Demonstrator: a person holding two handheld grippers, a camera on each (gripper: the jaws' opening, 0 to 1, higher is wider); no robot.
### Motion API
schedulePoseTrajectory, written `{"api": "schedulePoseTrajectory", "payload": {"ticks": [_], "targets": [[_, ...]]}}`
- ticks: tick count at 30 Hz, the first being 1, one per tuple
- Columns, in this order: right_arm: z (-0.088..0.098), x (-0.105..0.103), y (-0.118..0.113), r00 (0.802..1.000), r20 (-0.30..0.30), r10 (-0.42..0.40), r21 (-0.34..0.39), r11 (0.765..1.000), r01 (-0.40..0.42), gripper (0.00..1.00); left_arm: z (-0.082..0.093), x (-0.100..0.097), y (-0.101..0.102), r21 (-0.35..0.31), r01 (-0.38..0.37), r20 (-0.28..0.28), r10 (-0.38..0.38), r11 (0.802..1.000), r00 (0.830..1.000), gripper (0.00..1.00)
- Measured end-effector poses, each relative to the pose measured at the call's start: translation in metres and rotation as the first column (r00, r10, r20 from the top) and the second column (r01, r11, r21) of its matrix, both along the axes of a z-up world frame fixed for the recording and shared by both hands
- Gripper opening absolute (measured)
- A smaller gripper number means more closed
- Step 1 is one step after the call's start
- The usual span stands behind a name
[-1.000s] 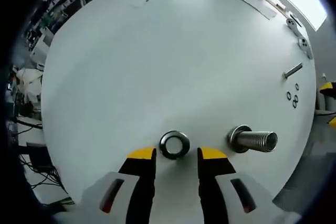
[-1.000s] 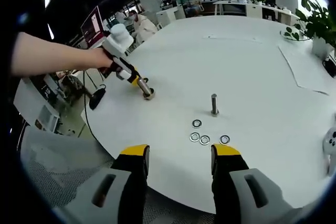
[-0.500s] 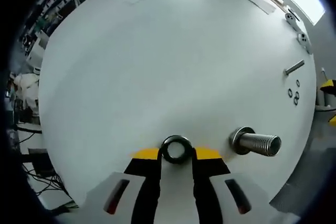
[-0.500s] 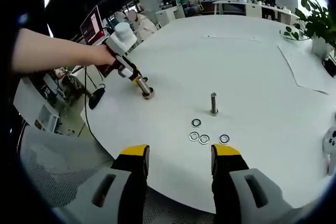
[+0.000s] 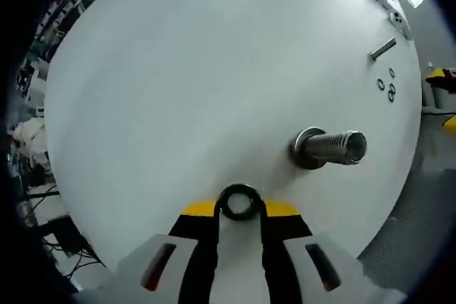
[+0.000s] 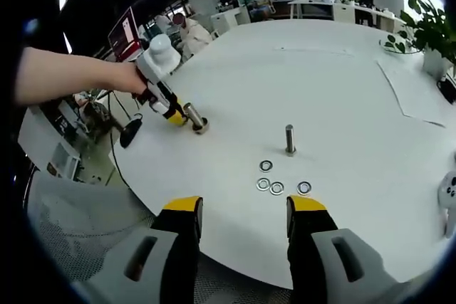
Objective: Place the washer onto the threaded stud by aligning its center hole with the stud, sliding it down to the base, and recovering from edge contact or off-axis alignment until the washer reaches the visible bottom stop.
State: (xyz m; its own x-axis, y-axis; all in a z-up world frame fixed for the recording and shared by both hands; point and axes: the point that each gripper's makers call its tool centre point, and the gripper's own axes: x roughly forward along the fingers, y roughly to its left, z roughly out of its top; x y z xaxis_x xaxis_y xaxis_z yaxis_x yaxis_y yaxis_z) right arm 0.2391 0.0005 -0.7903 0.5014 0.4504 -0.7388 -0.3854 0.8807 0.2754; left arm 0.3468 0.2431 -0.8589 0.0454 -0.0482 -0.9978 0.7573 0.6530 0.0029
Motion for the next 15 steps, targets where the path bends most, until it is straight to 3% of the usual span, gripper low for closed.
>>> {"api": "schedulePoseTrajectory", "payload": {"ticks": [9,15], "targets": [[0.0,0.0,0.0,1.0,-0.001,0.0,0.0,1.0,0.0,0.5,-0.001,-0.017,0.006,0.02,0.008,-0.012,-0.008,1.0,1.0,0.21],[0.0,-0.001,0.0,1.0,-0.001,0.001,-0.001,1.0,-0.001,0.5,-0.001,-0.013,0.005,-0.038,-0.089,0.011,0.089,0.995,0.996,0.23]]}}
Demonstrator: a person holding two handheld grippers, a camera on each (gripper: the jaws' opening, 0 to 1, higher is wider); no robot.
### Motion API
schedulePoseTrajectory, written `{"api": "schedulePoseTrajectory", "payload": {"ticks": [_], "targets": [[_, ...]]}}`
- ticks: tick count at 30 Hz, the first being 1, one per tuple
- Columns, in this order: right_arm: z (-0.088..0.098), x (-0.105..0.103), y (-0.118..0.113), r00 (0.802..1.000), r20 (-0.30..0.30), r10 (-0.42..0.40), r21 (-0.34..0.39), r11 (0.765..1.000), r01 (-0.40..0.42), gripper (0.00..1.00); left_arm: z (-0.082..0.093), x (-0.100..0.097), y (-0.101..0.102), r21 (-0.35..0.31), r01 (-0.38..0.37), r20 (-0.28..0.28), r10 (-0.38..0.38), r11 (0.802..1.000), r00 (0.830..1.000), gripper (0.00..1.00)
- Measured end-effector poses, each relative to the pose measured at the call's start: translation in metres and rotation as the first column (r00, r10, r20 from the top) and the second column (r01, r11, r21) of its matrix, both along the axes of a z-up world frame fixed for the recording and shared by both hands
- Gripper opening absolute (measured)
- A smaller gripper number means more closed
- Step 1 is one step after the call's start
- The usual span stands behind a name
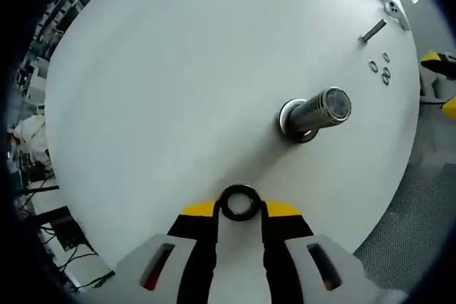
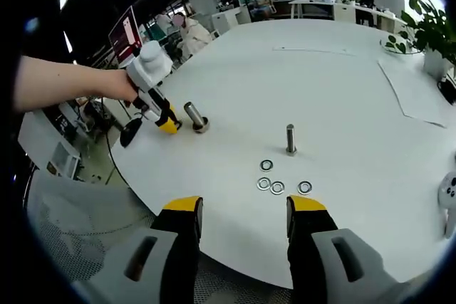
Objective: Place the washer onto the threaded stud by aligning its center hole with the stud, sliding it down to the base, and recovering from edge contact or off-axis alignment until the washer reaches the visible bottom stop.
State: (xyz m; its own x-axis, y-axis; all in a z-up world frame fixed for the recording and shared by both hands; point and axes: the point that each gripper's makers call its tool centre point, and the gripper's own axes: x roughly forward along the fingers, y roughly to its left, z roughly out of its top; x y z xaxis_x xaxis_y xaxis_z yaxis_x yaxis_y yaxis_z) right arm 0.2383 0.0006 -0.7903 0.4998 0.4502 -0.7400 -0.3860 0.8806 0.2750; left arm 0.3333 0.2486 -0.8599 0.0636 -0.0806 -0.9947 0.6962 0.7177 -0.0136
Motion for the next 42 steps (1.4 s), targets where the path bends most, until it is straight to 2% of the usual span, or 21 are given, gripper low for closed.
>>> {"api": "schedulePoseTrajectory", "payload": {"ticks": [1,4,7,18,27,29,33,36,40,42], "targets": [[0.0,0.0,0.0,1.0,0.001,0.0,0.001,1.0,0.0,0.5,0.0,0.0,0.0,-0.012,-0.018,0.0,0.018,1.0,1.0,0.23],[0.0,0.0,0.002,1.0,0.003,0.004,0.002,1.0,-0.004,0.5,0.0,-0.002,-0.001,0.014,0.038,0.007,-0.038,0.999,0.999,0.24],[0.001,0.0,0.003,1.0,0.004,0.007,0.002,1.0,-0.007,0.5,0.001,0.0,-0.002,0.024,0.013,0.0,-0.013,1.0,1.0,0.24],[0.001,0.0,0.003,1.0,0.008,0.01,0.0,1.0,-0.01,0.5,-0.001,0.0,-0.001,0.028,0.007,0.003,-0.007,1.0,1.0,0.24],[0.002,0.0,0.003,1.0,0.008,0.007,0.003,1.0,-0.007,0.5,-0.001,0.001,-0.001,0.019,-0.049,-0.009,0.05,0.999,0.999,0.28],[0.001,0.0,0.003,1.0,0.007,0.011,0.002,1.0,-0.011,0.5,-0.002,0.0,-0.001,0.025,-0.032,-0.011,0.032,0.999,0.999,0.28],[0.001,0.0,0.003,1.0,0.007,0.008,0.002,1.0,-0.008,0.5,-0.007,0.005,0.002,0.038,-0.039,-0.013,0.04,0.999,0.999,0.27],[0.001,0.0,0.003,1.0,0.006,0.01,0.002,1.0,-0.01,0.5,-0.006,0.005,0.002,0.04,-0.022,-0.006,0.022,0.999,1.0,0.21],[0.001,0.0,0.003,1.0,0.006,0.009,0.003,1.0,-0.009,0.5,-0.006,0.008,0.007,0.019,-0.029,-0.005,0.029,0.999,1.0,0.2],[0.001,0.0,0.003,1.0,0.006,0.011,0.002,1.0,-0.011,0.5,-0.005,0.008,0.002,0.013,-0.034,0.001,0.034,0.999,0.999,0.2]]}}
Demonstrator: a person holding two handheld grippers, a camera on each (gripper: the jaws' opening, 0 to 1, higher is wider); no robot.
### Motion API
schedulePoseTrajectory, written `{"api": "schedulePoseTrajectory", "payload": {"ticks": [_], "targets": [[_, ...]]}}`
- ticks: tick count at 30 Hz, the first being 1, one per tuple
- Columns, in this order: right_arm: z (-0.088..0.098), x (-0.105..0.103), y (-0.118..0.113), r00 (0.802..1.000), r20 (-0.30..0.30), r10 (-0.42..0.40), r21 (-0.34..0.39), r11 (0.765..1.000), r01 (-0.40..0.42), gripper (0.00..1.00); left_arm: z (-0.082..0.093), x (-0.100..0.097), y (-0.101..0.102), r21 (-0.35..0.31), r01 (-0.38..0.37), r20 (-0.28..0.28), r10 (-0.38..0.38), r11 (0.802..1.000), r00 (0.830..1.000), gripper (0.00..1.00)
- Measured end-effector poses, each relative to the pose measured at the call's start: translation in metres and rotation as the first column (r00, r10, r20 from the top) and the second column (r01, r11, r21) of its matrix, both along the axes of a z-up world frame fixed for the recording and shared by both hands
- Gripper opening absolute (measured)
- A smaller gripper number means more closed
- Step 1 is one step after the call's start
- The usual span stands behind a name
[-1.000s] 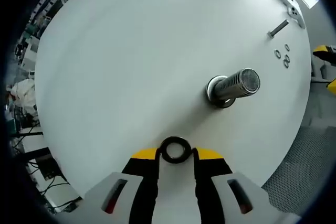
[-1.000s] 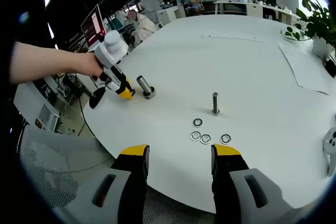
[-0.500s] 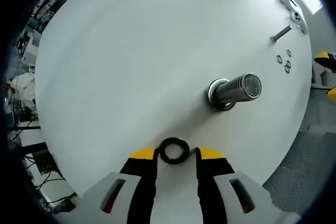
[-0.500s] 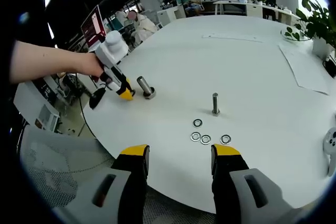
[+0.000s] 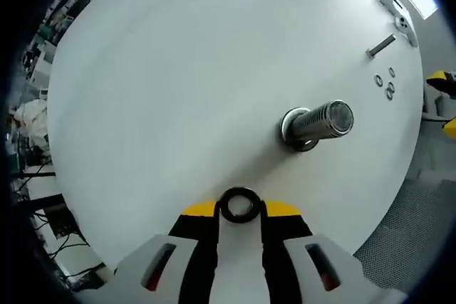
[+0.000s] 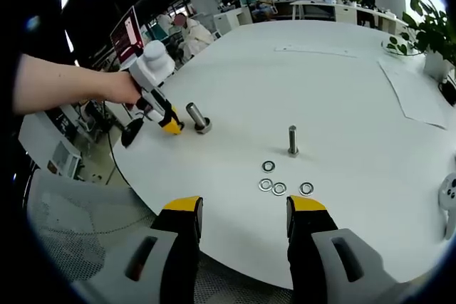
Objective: Place the washer onto the threaded stud by aligning its center hole with the stud, sliding it down to the base, and recovering from edge contact or off-axis alignment until the washer reaches the visible bottom stop.
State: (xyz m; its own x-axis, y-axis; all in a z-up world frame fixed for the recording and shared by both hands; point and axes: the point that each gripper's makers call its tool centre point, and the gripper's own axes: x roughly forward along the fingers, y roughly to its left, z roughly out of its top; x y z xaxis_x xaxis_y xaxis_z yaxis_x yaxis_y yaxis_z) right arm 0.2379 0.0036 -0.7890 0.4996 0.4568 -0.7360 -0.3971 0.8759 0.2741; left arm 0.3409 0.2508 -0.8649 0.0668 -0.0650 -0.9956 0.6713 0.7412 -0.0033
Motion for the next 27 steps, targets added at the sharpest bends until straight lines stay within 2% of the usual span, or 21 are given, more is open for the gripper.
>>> {"api": "schedulePoseTrajectory", "payload": {"ticks": [7,10,11,15,17,22,27], "targets": [[0.0,0.0,0.0,1.0,0.0,0.001,0.001,1.0,-0.001,0.5,0.001,-0.003,-0.001,-0.017,0.008,0.037,-0.007,1.0,0.999,0.19],[0.0,0.0,0.0,1.0,-0.002,0.001,0.002,1.0,-0.001,0.5,0.002,-0.009,-0.003,-0.028,0.027,0.046,-0.026,0.999,0.999,0.19],[0.0,0.0,0.0,1.0,-0.002,0.003,0.001,1.0,-0.003,0.5,0.001,-0.005,-0.004,-0.041,0.049,0.057,-0.047,0.998,0.997,0.19],[0.0,0.0,0.001,1.0,-0.001,0.005,0.001,1.0,-0.005,0.5,0.001,-0.011,-0.001,-0.036,0.068,0.05,-0.066,0.997,0.997,0.19],[-0.001,-0.001,0.001,1.0,-0.003,0.006,0.0,1.0,-0.006,0.5,0.005,-0.01,-0.002,-0.049,0.075,0.06,-0.072,0.996,0.996,0.19],[-0.001,-0.001,0.002,1.0,-0.005,0.011,-0.002,1.0,-0.011,0.5,0.026,-0.01,-0.016,-0.074,0.131,0.101,-0.123,0.989,0.987,0.19],[-0.002,-0.002,0.003,1.0,-0.007,0.016,-0.007,1.0,-0.017,0.49,0.048,-0.003,-0.03,-0.112,0.159,0.139,-0.143,0.981,0.98,0.19]]}}
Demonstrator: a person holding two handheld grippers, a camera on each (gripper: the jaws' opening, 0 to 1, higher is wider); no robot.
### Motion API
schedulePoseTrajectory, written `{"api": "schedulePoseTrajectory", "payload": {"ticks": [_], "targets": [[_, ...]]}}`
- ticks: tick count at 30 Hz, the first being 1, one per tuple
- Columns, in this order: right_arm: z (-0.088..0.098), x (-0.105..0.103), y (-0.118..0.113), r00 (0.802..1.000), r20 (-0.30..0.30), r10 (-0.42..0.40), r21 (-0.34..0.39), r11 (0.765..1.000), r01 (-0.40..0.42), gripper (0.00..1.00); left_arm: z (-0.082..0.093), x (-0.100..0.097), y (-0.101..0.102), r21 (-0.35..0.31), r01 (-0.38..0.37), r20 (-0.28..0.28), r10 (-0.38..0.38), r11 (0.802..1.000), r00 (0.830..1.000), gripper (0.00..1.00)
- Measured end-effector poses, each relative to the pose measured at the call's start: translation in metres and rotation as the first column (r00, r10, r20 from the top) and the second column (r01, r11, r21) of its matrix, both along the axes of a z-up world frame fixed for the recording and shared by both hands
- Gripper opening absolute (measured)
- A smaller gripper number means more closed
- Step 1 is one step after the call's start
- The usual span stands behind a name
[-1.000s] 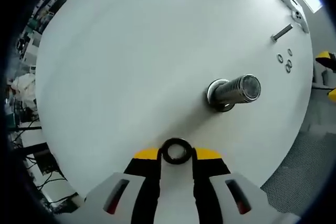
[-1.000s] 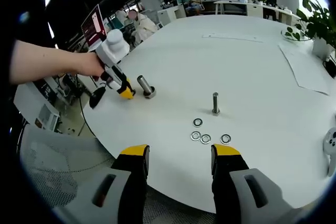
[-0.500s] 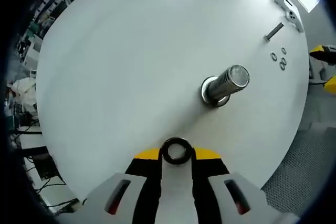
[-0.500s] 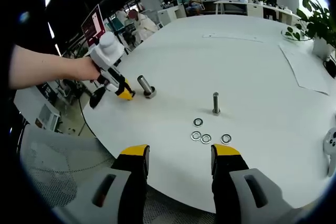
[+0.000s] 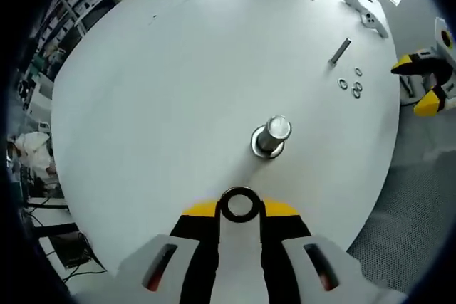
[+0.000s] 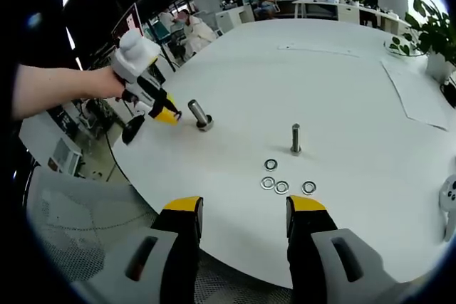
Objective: Place the washer onto the threaded stud by aligning its center hole with the stud, sliding it down to the base, and recovering from edge contact or off-axis alignment until the washer reaches the visible bottom stop.
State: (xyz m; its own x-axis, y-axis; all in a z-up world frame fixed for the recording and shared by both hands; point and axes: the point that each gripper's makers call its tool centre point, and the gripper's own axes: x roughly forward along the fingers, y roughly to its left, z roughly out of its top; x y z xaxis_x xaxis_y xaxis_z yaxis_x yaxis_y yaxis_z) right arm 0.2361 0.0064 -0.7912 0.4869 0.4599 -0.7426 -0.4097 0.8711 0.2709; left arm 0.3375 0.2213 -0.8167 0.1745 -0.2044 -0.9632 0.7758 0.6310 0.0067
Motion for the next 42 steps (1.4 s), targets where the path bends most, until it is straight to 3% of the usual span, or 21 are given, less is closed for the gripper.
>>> {"api": "schedulePoseTrajectory", "payload": {"ticks": [9,11,13,17,34,42], "targets": [[-0.001,-0.001,-0.001,1.0,-0.004,0.003,-0.006,1.0,-0.003,0.49,0.022,0.005,-0.023,-0.03,0.069,0.026,-0.068,0.997,0.997,0.19],[-0.001,-0.001,-0.001,1.0,-0.004,0.004,-0.006,1.0,-0.004,0.49,0.022,0.003,-0.032,-0.064,0.118,0.013,-0.118,0.991,0.993,0.19],[-0.001,-0.001,-0.001,1.0,-0.002,0.002,-0.006,1.0,-0.002,0.49,0.024,0.005,-0.032,-0.041,0.147,0.021,-0.146,0.988,0.989,0.19],[0.0,-0.001,-0.001,1.0,0.0,-0.002,-0.002,1.0,0.002,0.49,0.021,0.013,-0.035,-0.05,0.154,0.026,-0.153,0.987,0.988,0.19],[0.003,0.001,-0.001,1.0,0.008,-0.008,0.014,1.0,0.008,0.5,0.014,0.015,-0.054,-0.018,0.218,0.03,-0.217,0.976,0.976,0.19],[0.004,0.001,0.001,1.0,0.011,-0.006,0.018,1.0,0.006,0.5,0.001,0.017,-0.056,0.011,0.229,0.01,-0.229,0.973,0.973,0.19]]}}
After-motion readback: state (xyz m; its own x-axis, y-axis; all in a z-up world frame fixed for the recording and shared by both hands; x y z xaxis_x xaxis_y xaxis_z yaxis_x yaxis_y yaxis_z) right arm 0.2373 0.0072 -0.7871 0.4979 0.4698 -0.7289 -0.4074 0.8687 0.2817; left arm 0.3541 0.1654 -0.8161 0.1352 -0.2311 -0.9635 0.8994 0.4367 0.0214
